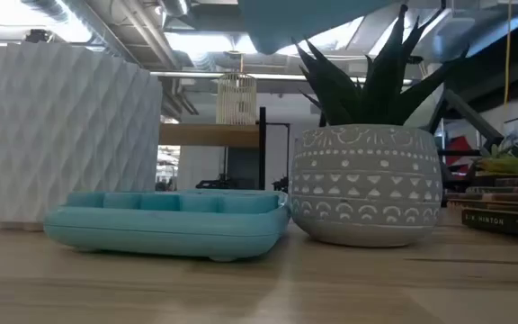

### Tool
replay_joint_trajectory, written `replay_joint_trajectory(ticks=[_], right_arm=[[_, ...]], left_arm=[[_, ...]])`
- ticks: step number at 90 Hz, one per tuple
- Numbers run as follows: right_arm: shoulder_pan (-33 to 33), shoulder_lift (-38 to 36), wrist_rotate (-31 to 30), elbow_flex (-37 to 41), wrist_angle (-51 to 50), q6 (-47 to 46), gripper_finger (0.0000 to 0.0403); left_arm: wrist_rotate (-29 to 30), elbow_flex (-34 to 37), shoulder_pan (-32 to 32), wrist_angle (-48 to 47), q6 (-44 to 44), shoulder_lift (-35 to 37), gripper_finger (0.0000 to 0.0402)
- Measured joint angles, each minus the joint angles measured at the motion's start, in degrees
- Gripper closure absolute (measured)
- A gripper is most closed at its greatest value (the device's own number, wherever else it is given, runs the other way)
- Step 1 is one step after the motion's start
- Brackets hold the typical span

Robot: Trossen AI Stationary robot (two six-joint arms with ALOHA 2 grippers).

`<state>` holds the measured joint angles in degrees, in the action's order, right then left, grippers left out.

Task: Stock shelves
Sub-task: Put the blue book on the bookshelf

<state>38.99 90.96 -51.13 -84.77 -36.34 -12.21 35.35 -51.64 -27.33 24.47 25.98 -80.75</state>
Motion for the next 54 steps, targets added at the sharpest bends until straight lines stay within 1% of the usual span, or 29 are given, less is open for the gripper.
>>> replay_joint_trajectory(ticks=[7, 12, 22, 31, 39, 48, 54], right_arm=[[-0.1, 0.1, -0.3, 0.0, -1.3, -3.0, 0.0398], [-0.1, 0.1, -1.8, 0.0, -4.2, -6.8, 0.0399], [-0.1, 0.1, -5.9, 0.0, -13.5, -18.9, 0.04], [-0.2, 0.1, -8.5, 0.0, -24.2, -33.4, 0.0401], [-1.1, 0.1, -11.4, 0.1, -32.9, -45.8, 0.0401], [-3.2, -0.6, -13.5, 0.1, -41.6, -56.9, 0.0402], [-5.7, -2.1, -13.9, 0.1, -45.8, -59.4, 0.0402]], left_arm=[[0.3, 0.0, 0.0, 0.4, 0.3, 0.0, 0.0357], [2.9, 0.0, -0.2, 0.4, 1.2, 0.0, 0.0341], [11.4, 0.0, -1.4, -1.2, 3.3, 0.9, 0.0305], [19.9, -0.1, -2.7, -4.0, 4.5, 2.7, 0.0277], [25.5, -0.1, -4.0, -7.0, 4.2, 4.5, 0.026], [28.3, -0.1, -5.7, -9.5, 2.1, 5.9, 0.0249], [28.3, -0.1, -6.8, -10.6, 0.1, 6.3, 0.0247]])
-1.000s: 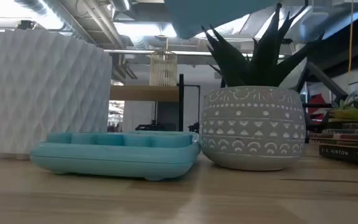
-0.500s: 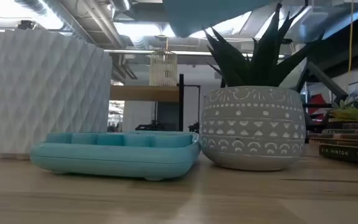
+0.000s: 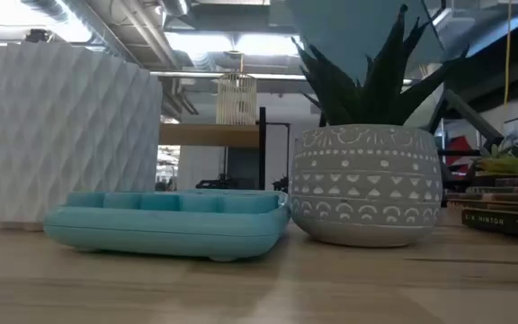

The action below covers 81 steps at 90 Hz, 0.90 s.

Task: Stock shelves
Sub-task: Put the blue book on the bookshelf

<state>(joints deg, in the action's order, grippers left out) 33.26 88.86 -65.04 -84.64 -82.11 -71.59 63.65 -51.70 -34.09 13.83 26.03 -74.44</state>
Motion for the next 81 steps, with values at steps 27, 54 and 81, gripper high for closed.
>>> replay_joint_trajectory(ticks=[27, 54, 81], right_arm=[[-21.0, -12.1, -1.4, 0.0, -1.6, 4.8, 0.0402], [-42.0, -14.7, 10.6, 1.4, 13.9, 21.6, 0.0402], [-54.1, -14.6, 19.5, 12.1, 30.5, 29.8, 0.0402]], left_arm=[[-0.4, 0.0, -2.5, -7.4, -9.0, 0.1, 0.0247], [-0.7, 0.0, -2.8, -12.6, -15.4, 0.1, 0.0247], [-6.4, 0.0, -2.8, -13.3, -17.9, 0.1, 0.0247]])
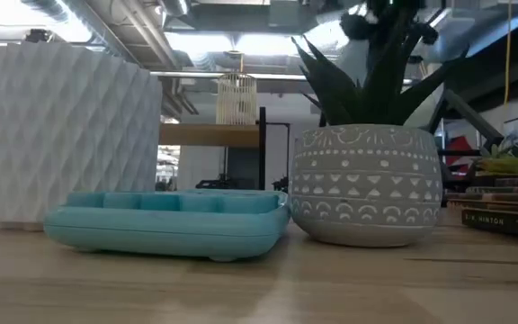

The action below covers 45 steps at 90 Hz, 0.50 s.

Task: Stock shelves
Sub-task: Put the blue book on the bookshelf

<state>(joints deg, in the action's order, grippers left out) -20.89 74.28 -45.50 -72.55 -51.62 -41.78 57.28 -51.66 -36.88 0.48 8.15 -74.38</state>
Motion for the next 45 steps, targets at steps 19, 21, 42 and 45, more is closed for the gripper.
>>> replay_joint_trajectory(ticks=[19, 21, 42, 45], right_arm=[[-5.5, 0.0, 9.7, 8.1, 14.8, 1.8, 0.0402], [-5.7, 0.0, 10.5, 8.8, 16.0, 1.8, 0.0402], [-6.3, 0.0, 11.7, 12.9, 19.7, 2.3, 0.0402], [-6.2, 0.0, 12.1, 13.2, 20.3, 2.6, 0.0401]], left_arm=[[-0.1, 0.0, 0.1, 0.1, 0.0, 0.0, 0.0247], [-0.1, 0.0, 0.1, 0.1, 0.0, 0.0, 0.0247], [0.0, 0.0, 0.2, 0.2, 0.3, 0.0, 0.0247], [0.0, 0.0, 0.2, 0.2, 0.3, 0.0, 0.0247]])
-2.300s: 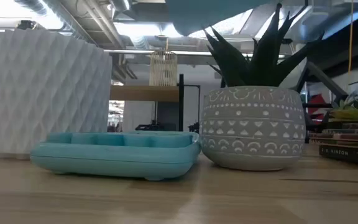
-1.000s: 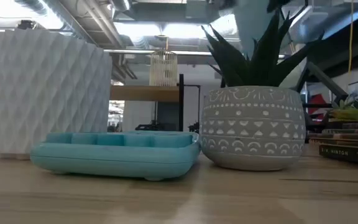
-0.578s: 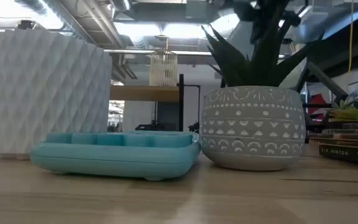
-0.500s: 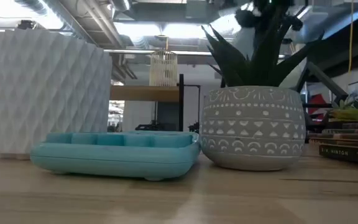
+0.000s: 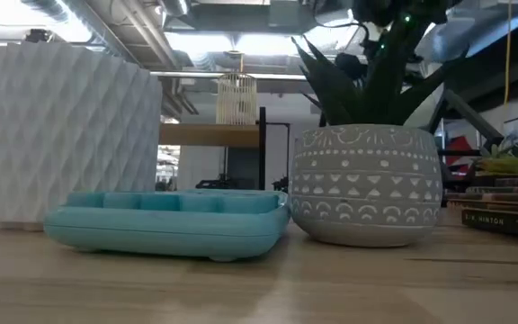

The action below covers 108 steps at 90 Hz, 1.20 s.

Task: Stock shelves
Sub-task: Put the blue book on the bookshelf

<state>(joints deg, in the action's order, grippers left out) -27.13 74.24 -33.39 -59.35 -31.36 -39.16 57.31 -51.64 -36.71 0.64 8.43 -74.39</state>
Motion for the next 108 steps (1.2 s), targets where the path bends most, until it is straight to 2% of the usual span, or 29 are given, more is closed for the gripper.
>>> replay_joint_trajectory(ticks=[19, 53, 67, 91, 108], right_arm=[[0.1, 0.0, 2.2, 2.3, 4.3, 0.1, 0.0383], [0.1, 0.0, 3.2, 4.0, 8.3, 0.2, 0.0374], [0.1, 0.0, 4.5, 4.0, 8.6, 2.0, 0.0345], [0.1, -0.2, 8.1, 4.0, 12.8, 5.2, 0.0265], [0.1, -0.2, 9.0, 4.0, 11.8, 5.3, 0.0254]], left_arm=[[0.0, 0.0, 0.0, 0.0, 0.1, 0.0, 0.0247], [0.1, 0.0, 0.1, 0.0, 0.8, 0.0, 0.0247], [0.1, 0.0, 0.1, 0.0, 0.6, 0.0, 0.0247], [0.1, 0.0, 0.1, -0.1, 0.5, 0.0, 0.0247], [0.1, 0.0, 0.1, -0.1, -0.1, 0.0, 0.0247]])
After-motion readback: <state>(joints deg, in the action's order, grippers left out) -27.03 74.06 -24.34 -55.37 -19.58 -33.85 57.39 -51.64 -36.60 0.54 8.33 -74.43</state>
